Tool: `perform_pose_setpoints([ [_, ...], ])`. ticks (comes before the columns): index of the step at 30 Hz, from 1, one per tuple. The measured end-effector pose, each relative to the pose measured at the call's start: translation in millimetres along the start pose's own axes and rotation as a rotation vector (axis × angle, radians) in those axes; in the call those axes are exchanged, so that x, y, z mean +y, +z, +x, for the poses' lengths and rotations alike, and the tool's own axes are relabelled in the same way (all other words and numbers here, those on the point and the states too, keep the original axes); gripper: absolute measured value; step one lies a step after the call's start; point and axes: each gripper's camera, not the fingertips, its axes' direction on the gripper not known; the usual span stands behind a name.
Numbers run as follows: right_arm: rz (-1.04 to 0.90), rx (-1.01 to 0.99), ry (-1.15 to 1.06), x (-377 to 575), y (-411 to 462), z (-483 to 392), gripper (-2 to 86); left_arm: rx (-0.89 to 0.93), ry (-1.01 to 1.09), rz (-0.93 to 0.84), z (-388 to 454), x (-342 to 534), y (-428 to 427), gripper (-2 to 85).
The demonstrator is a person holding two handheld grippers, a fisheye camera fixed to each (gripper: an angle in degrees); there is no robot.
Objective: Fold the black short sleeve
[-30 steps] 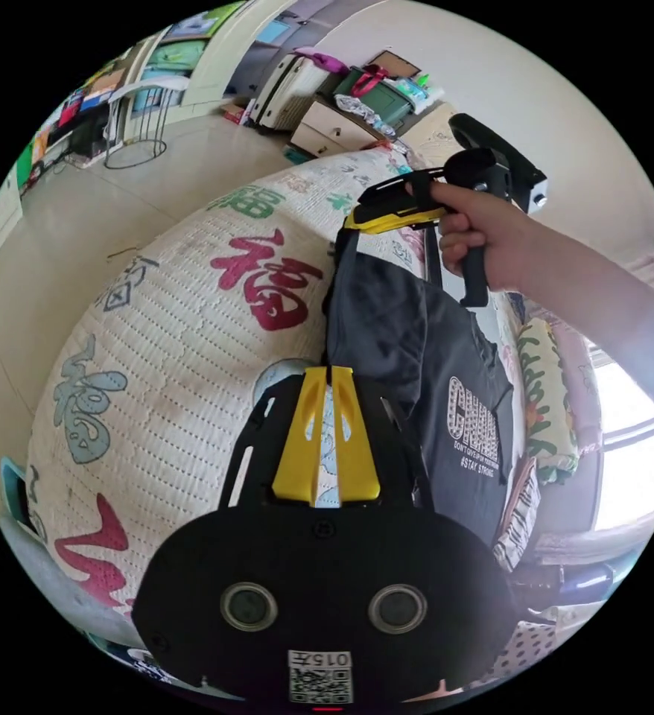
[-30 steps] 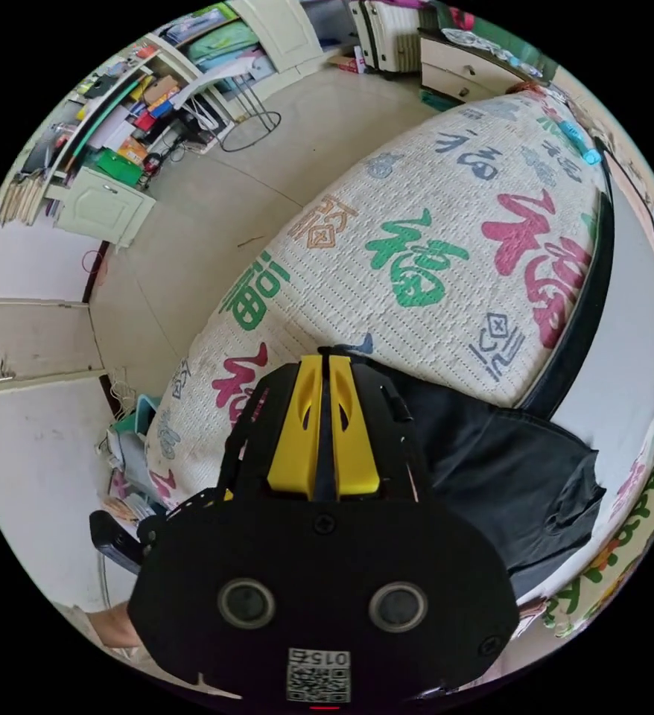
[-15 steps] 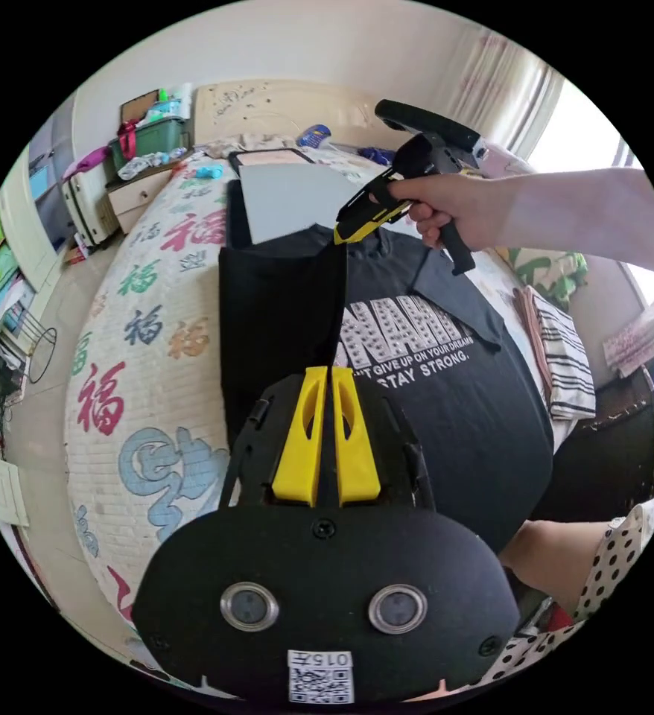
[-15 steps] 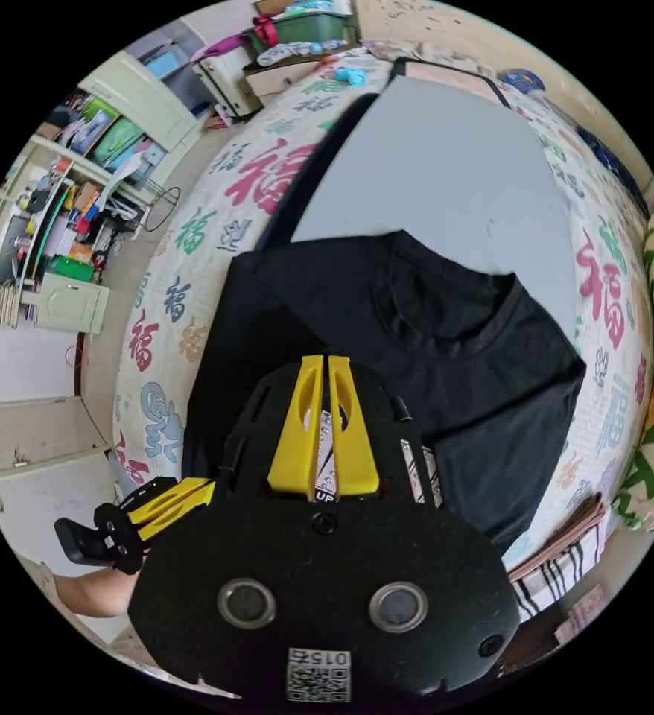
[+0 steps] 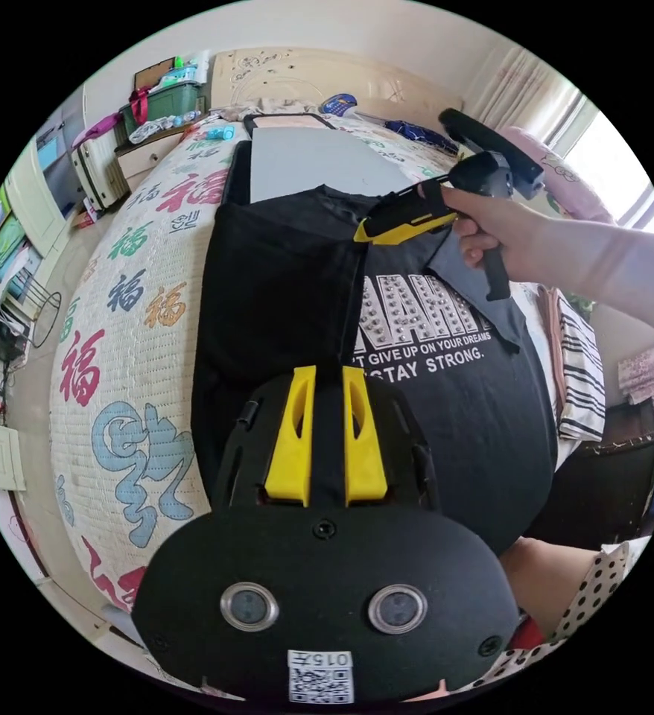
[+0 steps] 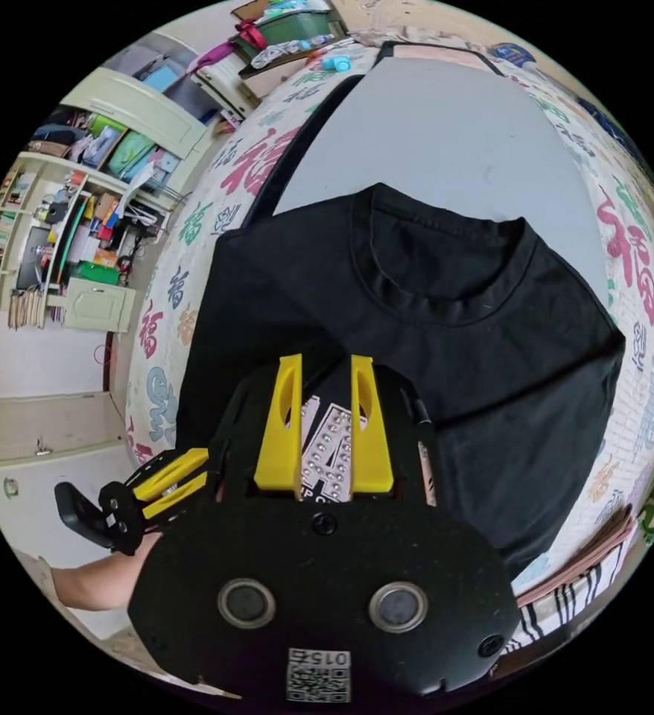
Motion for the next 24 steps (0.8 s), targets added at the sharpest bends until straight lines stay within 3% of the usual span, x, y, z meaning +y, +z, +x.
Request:
perform_pose_setpoints([
  [4, -0.084, 0.096, 0.012, -6, 2, -27, 3.6, -0.02, 0.025, -0.056, 12, -16, 23, 2.1],
  [8, -0.047, 0.059, 0.031, 9, -26, -41, -0.1, -0.052, 0.063, -0.007, 29, -20, 12, 0.7],
  [18, -0.076, 0.06, 0.139, 59, -46, -67, 1.5, -0.06, 0.105, -0.05, 49, -34, 46, 2.0],
  [24, 0.029, 0.078, 0.062, 105, -93, -74, 5.9, 0.076, 0.025, -0.03, 15, -40, 37, 5.4],
])
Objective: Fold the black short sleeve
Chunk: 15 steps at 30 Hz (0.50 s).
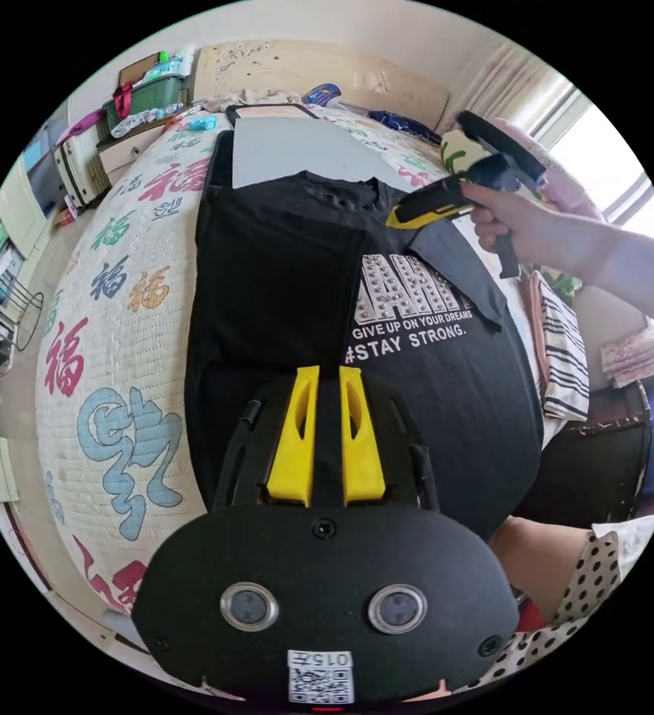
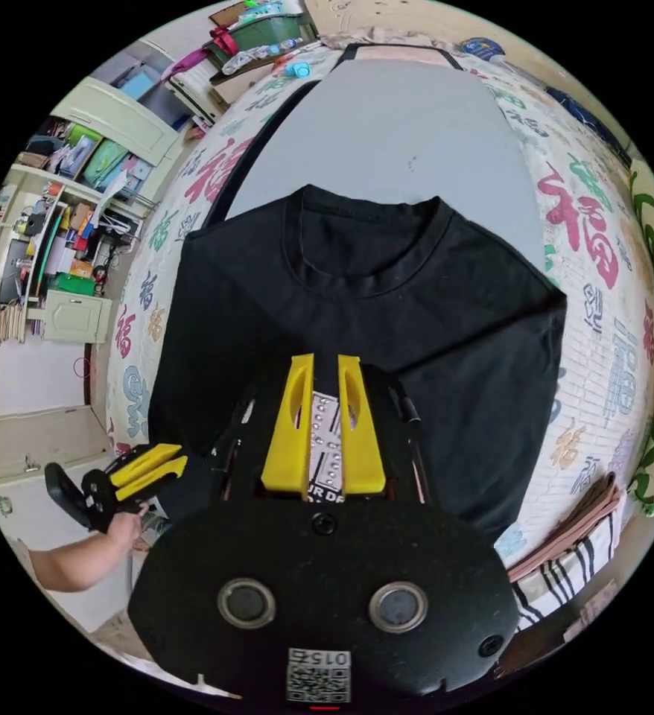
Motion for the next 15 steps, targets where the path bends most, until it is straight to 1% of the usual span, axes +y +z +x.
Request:
perform_pose_setpoints([
  [3, 0.098, 0.048, -0.026, 15, -29, 18, 5.0, -0.055, 0.023, 0.059, -23, -22, -13, 6.5],
  [5, 0.135, 0.095, -0.035, 15, -46, 36, 6.3, -0.078, 0.077, 0.101, -46, -66, -16, 6.9],
  [6, 0.134, 0.102, -0.043, 13, -49, 39, 6.7, -0.073, 0.098, 0.104, -52, -80, -15, 6.7],
  [8, 0.112, 0.141, -0.085, 4, -54, 49, 7.8, -0.039, 0.213, 0.108, -66, -148, -7, 7.0],
  [9, 0.108, 0.156, -0.093, 1, -55, 51, 8.0, -0.034, 0.245, 0.103, -67, -166, -4, 7.3],
  [10, 0.112, 0.185, -0.119, -3, -56, 53, 8.3, -0.034, 0.277, 0.093, -70, -203, 4, 8.1],
  [11, 0.117, 0.215, -0.146, -7, -55, 53, 8.5, -0.023, 0.29, 0.074, -72, -238, 14, 8.8],
  [12, 0.114, 0.233, -0.16, -9, -54, 52, 8.7, -0.008, 0.289, 0.061, -73, -255, 20, 9.2],
  [14, 0.058, 0.287, -0.207, -19, -46, 49, 10.2, 0.073, 0.275, 0.019, -73, -315, 46, 10.7],
  [15, 0.04, 0.296, -0.212, -21, -43, 48, 10.4, 0.078, 0.272, 0.008, -72, -327, 53, 10.8],
])
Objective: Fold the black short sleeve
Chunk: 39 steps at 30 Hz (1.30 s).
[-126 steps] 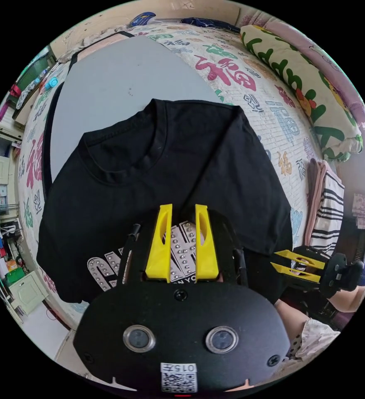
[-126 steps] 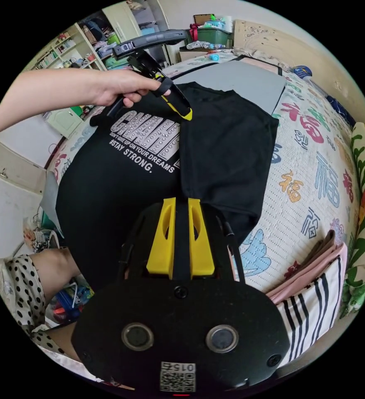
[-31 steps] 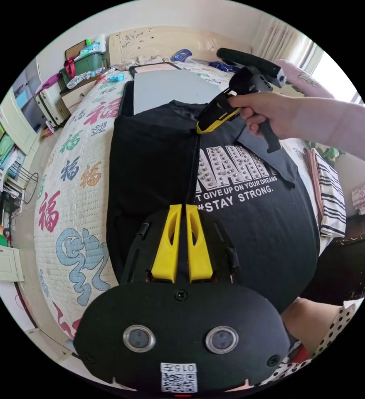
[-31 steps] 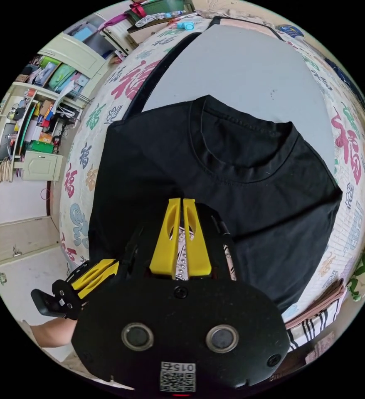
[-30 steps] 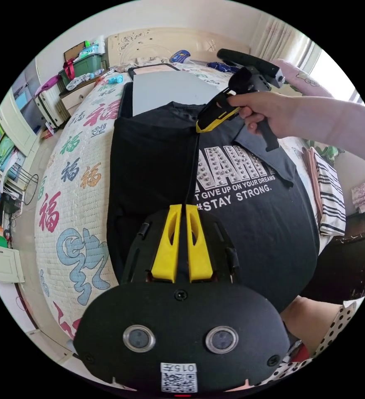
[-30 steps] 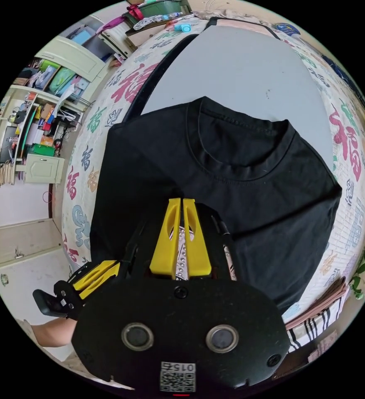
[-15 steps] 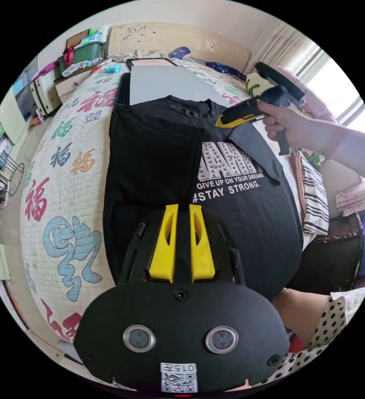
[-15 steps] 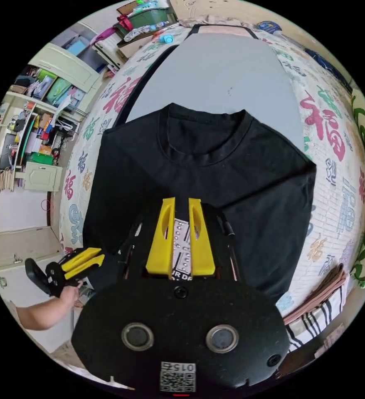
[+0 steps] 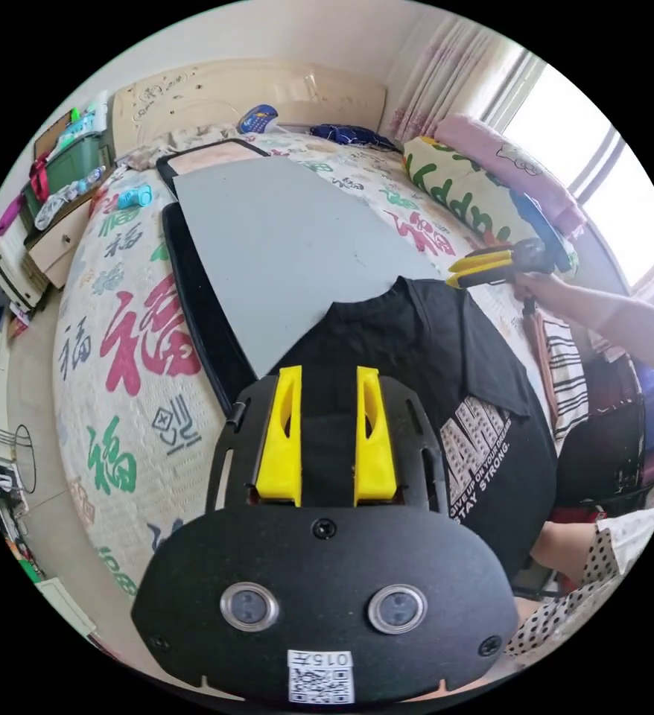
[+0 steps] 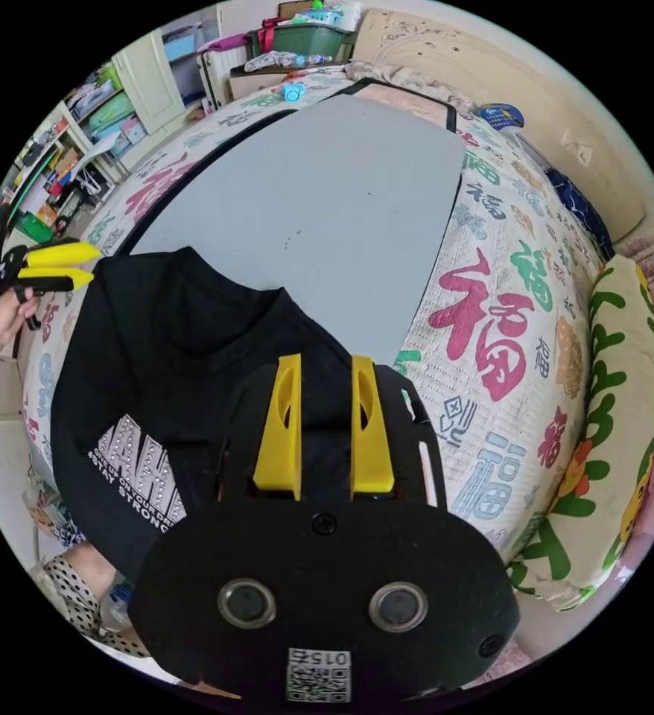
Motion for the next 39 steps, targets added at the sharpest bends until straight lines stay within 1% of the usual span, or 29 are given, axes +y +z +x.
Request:
perform_pose_setpoints([
  [2, -0.081, 0.029, 0.009, -7, 12, -1, 11.7, -0.044, 0.014, -0.096, -2, -39, 36, 11.2],
  [5, -0.157, 0.048, 0.029, -8, 23, -3, 13.2, -0.053, 0.039, -0.209, 5, -71, 76, 11.4],
  [8, -0.161, 0.024, 0.014, 1, 23, -9, 12.1, -0.115, 0.081, -0.288, 18, -87, 97, 11.0],
  [9, -0.161, 0.014, 0.019, 3, 23, -9, 11.7, -0.123, 0.089, -0.306, 20, -88, 101, 10.8],
  [11, -0.174, -0.077, 0.067, 12, 20, -4, 10.1, -0.173, 0.13, -0.325, 31, -92, 108, 9.9],
  [13, -0.178, -0.11, 0.046, 22, 17, -4, 9.1, -0.2, 0.164, -0.333, 40, -95, 111, 9.3],
  [15, -0.204, -0.085, -0.007, 30, 15, -11, 7.1, -0.213, 0.17, -0.344, 47, -98, 113, 8.2],
  [17, -0.261, -0.121, -0.043, 36, 15, -17, 1.8, -0.191, 0.173, -0.367, 52, -102, 114, 4.0],
  [19, -0.253, -0.095, -0.038, 44, 10, -20, 0.6, -0.161, 0.15, -0.378, 51, -103, 112, 2.3],
  [22, -0.224, -0.041, -0.047, 54, -2, -23, -0.2, -0.176, 0.123, -0.34, 57, -104, 98, 1.2],
  [25, -0.193, -0.012, -0.036, 59, -17, -18, -0.5, -0.237, 0.187, -0.308, 71, -108, 78, 0.7],
  [32, -0.018, 0.036, 0.099, 57, -82, 20, -0.7, -0.348, 0.171, -0.143, 76, -142, 5, 0.5],
  [36, 0.122, -0.012, 0.155, 86, -120, 35, -0.6, -0.386, 0.145, -0.067, 82, -138, -32, 0.5],
  [39, 0.199, -0.083, 0.122, 147, -151, 39, -0.5, -0.344, 0.178, 0.026, 96, -102, -68, 0.5],
])
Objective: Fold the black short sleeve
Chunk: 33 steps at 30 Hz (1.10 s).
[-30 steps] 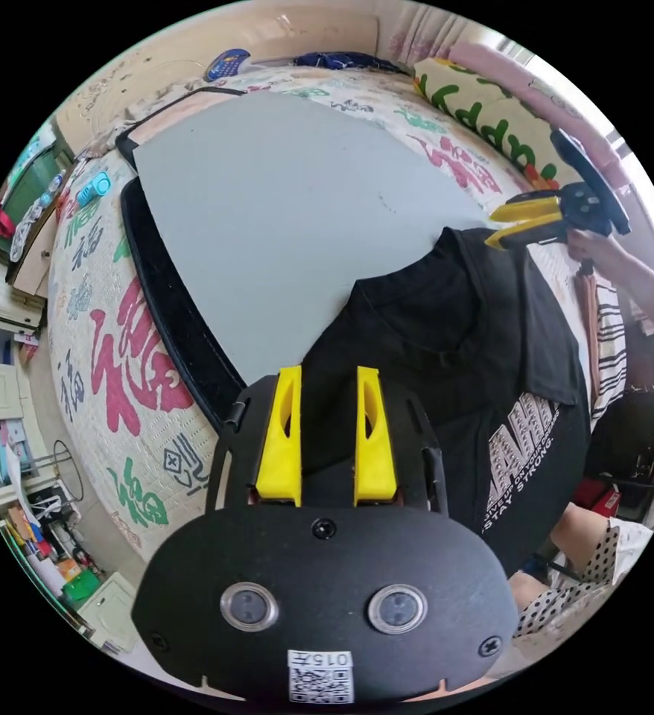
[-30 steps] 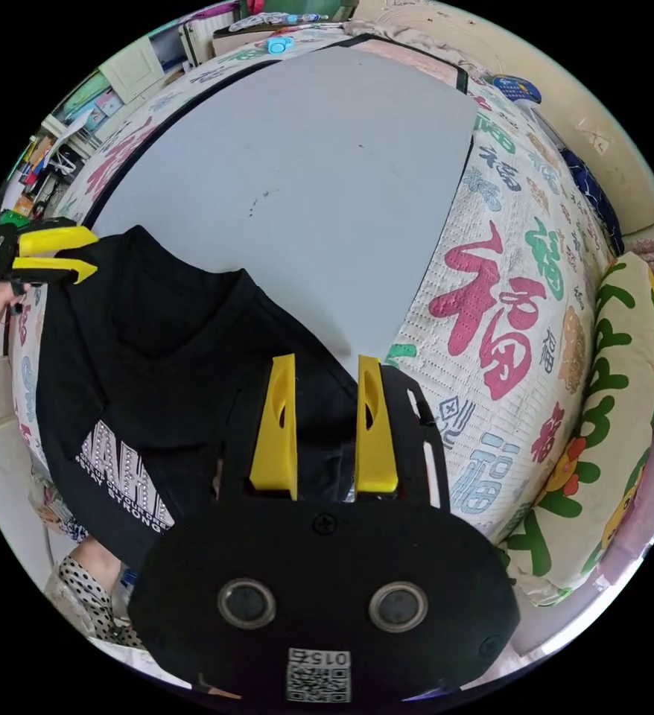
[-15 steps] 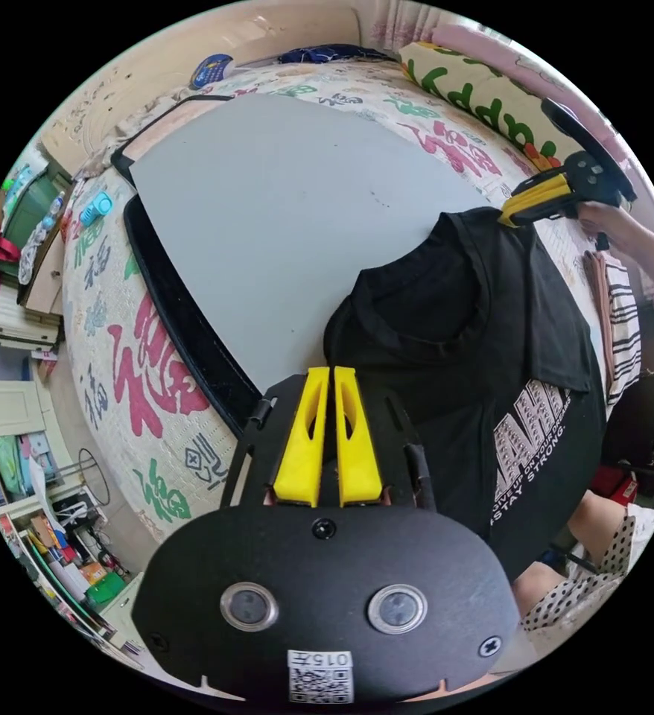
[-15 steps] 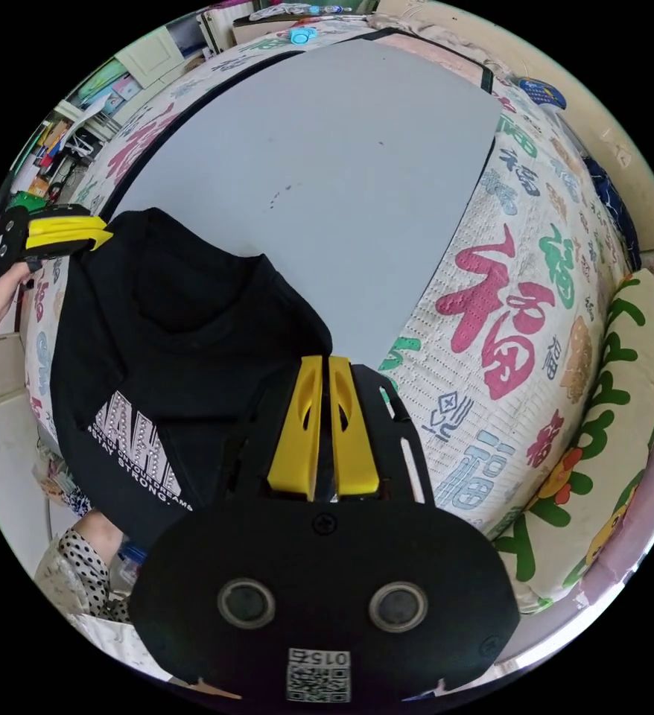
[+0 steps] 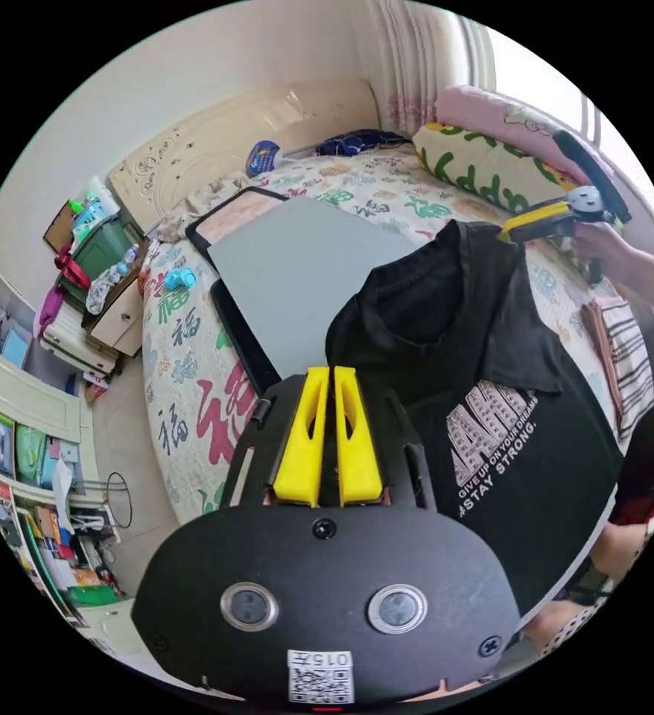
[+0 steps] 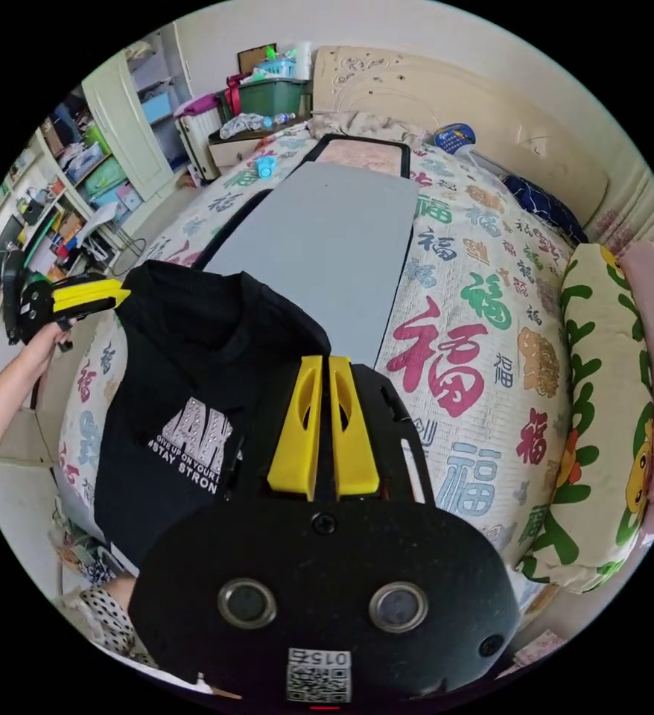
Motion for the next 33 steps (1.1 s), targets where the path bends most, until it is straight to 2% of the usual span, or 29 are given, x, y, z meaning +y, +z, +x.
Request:
perform_pose_setpoints([
  [4, -0.056, -0.163, -0.238, 115, -51, -4, 0.0, 0.108, 0.166, 0.101, 48, 97, -68, 0.6],
  [9, -0.237, -0.323, -0.401, 253, -83, -24, 3.1, 0.274, 0.245, 0.055, 127, 230, -124, 0.6],
  [13, -0.473, -0.397, -0.428, 341, -44, -48, 5.2, 0.425, 0.229, -0.168, 208, 322, -116, 0.4],
  [17, -0.598, -0.25, -0.491, 387, 14, -65, 6.6, 0.407, 0.201, -0.369, 266, 396, -73, -0.2],
  [20, -0.78, -0.25, -0.469, 388, 44, -54, 7.3, 0.491, 0.137, -0.51, 274, 427, -52, -0.3],
  [23, -0.799, -0.312, -0.497, 386, 44, -36, 7.7, 0.575, 0.061, -0.547, 264, 437, -51, 0.2],
  [27, -0.724, -0.337, -0.306, 362, 38, 15, 7.9, 0.586, -0.187, -0.454, 223, 446, -64, 2.1],
  [32, -0.562, -0.415, 0.292, 325, 51, 138, 7.7, 0.476, -0.652, -0.415, 148, 506, -61, 9.5],
  [33, -0.546, -0.434, 0.346, 323, 54, 150, 7.6, 0.481, -0.705, -0.415, 142, 515, -59, 9.8],
])
